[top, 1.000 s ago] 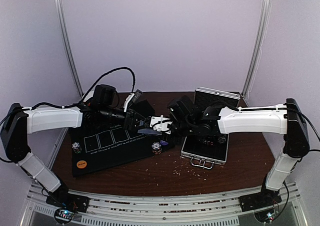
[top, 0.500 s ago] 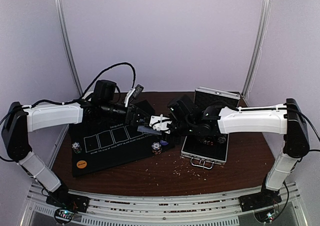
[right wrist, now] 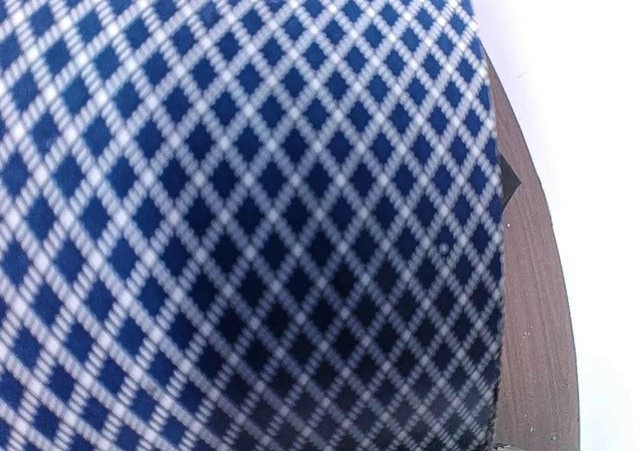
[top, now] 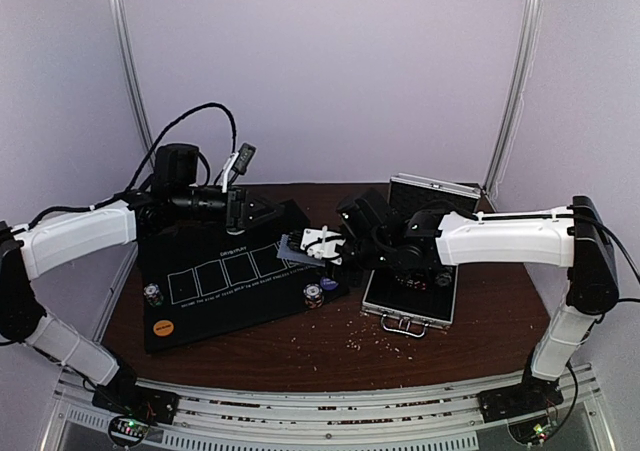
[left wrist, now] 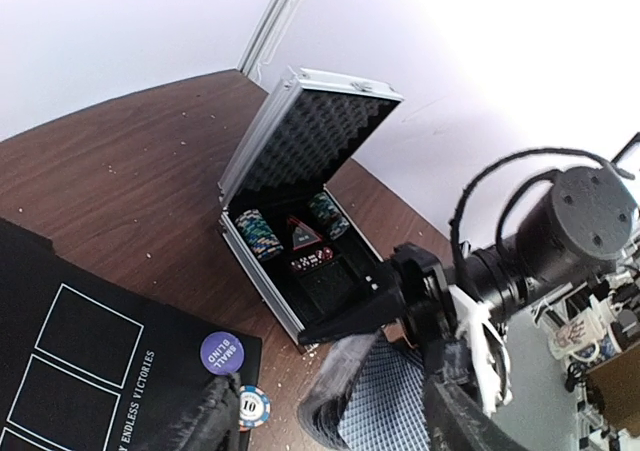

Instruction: Distribute texas hold em gaming equipment

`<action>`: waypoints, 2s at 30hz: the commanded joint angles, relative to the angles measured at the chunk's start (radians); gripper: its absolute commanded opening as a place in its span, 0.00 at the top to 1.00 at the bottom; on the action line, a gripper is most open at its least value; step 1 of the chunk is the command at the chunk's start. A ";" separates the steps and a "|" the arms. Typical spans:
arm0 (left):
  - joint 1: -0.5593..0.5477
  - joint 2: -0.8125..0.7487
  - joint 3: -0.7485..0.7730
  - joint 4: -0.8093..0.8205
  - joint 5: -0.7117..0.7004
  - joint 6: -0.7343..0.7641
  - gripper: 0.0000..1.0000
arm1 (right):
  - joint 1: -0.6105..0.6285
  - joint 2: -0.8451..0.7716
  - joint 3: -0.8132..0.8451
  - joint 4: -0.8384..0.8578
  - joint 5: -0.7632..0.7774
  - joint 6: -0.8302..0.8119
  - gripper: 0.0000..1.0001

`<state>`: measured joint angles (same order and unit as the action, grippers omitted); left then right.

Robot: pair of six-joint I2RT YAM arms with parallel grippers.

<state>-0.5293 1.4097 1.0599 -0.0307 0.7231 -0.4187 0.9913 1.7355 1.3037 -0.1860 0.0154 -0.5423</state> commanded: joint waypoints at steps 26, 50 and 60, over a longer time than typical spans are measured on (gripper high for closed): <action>-0.049 0.021 -0.084 0.069 0.101 -0.151 0.90 | -0.006 0.001 0.013 0.007 0.023 0.006 0.57; 0.012 -0.091 -0.077 0.039 0.073 -0.107 1.00 | -0.034 -0.017 -0.027 0.003 0.054 0.022 0.58; 0.050 -0.103 -0.082 0.047 0.086 -0.121 1.00 | -0.042 -0.028 -0.039 0.014 0.044 0.025 0.58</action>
<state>-0.5083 1.3251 0.9562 -0.0166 0.8036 -0.5442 0.9565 1.7355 1.2812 -0.1848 0.0483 -0.5289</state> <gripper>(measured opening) 0.005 0.416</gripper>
